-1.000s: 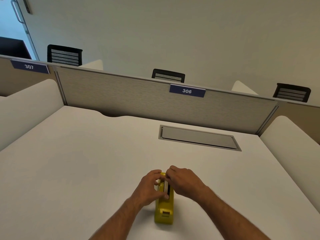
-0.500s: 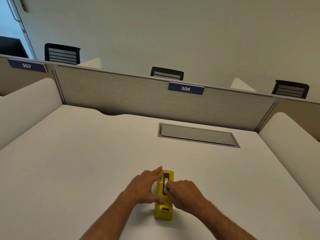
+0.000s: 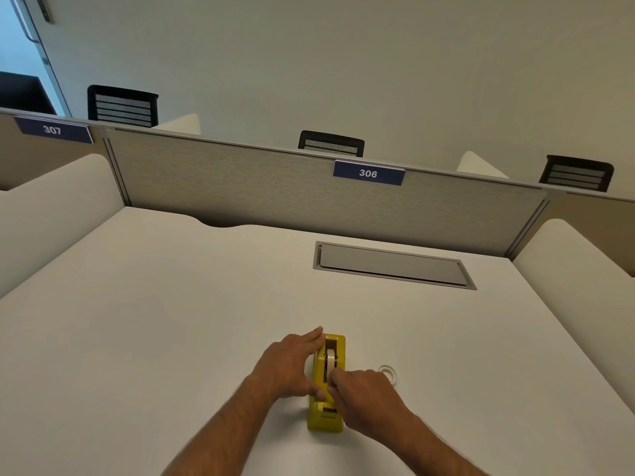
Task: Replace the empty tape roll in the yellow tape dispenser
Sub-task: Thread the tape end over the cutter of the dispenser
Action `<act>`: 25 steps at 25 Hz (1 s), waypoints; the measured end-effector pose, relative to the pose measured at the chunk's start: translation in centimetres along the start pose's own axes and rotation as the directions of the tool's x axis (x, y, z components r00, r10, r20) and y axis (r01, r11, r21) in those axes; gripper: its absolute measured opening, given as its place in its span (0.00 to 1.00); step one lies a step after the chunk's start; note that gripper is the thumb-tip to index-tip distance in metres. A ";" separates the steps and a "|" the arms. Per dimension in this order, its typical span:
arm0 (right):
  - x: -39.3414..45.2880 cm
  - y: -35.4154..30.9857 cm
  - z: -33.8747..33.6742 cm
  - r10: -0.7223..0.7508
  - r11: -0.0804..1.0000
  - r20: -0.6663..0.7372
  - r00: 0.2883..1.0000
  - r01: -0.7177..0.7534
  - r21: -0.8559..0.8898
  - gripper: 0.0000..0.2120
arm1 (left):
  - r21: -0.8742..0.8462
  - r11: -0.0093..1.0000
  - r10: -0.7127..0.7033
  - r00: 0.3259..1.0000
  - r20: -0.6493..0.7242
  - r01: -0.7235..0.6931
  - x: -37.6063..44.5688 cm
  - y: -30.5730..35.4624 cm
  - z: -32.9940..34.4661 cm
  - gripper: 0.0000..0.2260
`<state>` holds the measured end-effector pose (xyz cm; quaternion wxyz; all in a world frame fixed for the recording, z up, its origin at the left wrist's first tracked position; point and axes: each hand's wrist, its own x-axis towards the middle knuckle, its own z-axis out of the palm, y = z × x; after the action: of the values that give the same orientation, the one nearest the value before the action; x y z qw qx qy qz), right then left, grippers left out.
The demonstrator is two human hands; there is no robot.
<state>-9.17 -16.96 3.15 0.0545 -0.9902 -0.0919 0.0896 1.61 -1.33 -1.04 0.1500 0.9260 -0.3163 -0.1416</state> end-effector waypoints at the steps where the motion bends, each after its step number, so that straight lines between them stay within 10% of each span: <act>1: -0.2 -0.1 0.1 -0.001 1.000 0.010 1.000 0.001 0.001 0.13 | 0.000 1.000 -0.003 1.000 0.001 0.003 0.0 0.0 0.1 0.51; 25: -2.9 -2.1 2.3 -0.084 0.992 0.123 0.989 0.094 -0.078 0.13 | -0.025 0.999 -0.027 0.999 0.019 0.027 0.1 0.3 -0.2 0.50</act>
<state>-12.77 -15.23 1.62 0.0113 -0.9794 -0.1428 0.1422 1.59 -1.52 -0.79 0.1565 0.9268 -0.3035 -0.1562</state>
